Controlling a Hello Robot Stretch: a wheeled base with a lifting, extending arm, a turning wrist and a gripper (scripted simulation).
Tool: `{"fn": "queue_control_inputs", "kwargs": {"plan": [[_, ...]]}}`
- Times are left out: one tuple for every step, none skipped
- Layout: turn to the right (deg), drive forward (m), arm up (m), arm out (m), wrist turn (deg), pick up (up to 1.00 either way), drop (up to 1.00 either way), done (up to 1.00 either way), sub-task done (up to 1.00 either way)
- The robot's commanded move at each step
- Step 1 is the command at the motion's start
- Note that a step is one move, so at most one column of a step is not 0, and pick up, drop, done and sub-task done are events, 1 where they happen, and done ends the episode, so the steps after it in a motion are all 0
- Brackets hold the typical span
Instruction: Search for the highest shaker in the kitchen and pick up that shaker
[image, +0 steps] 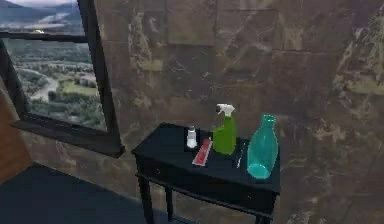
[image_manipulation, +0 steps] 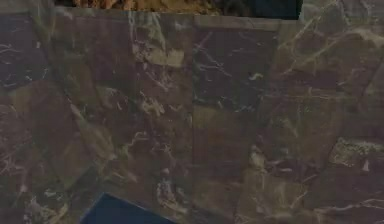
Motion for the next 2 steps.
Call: {"fn": "queue_control_inputs", "kwargs": {"plan": [[-45.0, 0.0, 0.0, 0.0, 0.0, 0.0, 0.0, 0.0, 0.0], [-45.0, 0.0, 0.0, 0.0, 0.0, 0.0, 0.0, 0.0, 0.0]]}}
